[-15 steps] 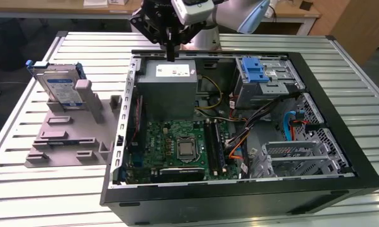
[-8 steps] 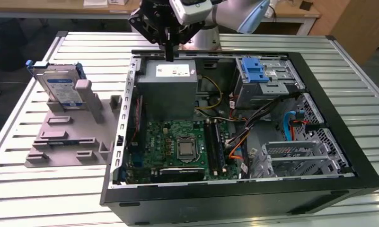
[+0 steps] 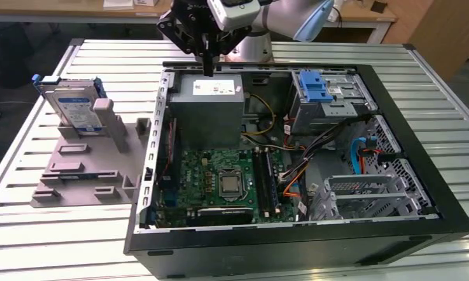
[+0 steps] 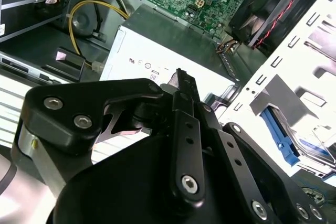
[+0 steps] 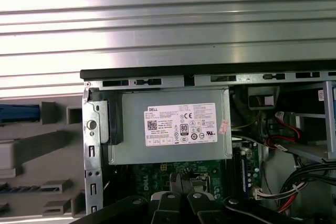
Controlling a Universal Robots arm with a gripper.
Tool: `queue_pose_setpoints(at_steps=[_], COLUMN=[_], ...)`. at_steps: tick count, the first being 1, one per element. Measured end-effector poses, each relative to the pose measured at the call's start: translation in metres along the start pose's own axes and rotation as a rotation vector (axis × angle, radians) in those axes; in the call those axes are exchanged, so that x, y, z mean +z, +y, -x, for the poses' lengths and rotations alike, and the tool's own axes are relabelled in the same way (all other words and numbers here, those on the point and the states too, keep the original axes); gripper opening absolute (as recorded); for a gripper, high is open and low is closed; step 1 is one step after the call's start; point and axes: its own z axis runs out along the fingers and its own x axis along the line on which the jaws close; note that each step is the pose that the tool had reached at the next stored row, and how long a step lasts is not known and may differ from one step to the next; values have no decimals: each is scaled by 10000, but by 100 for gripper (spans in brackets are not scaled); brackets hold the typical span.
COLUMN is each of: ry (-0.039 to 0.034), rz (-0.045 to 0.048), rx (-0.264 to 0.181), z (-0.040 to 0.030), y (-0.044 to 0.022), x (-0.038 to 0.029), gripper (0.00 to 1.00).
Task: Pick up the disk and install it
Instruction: 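Reach for the disk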
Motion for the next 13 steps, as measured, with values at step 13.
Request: queue_pose_setpoints(at_steps=[13], ry=[0], rz=[0], rx=[0], z=[-43], y=[-3], x=[0], gripper=[11])
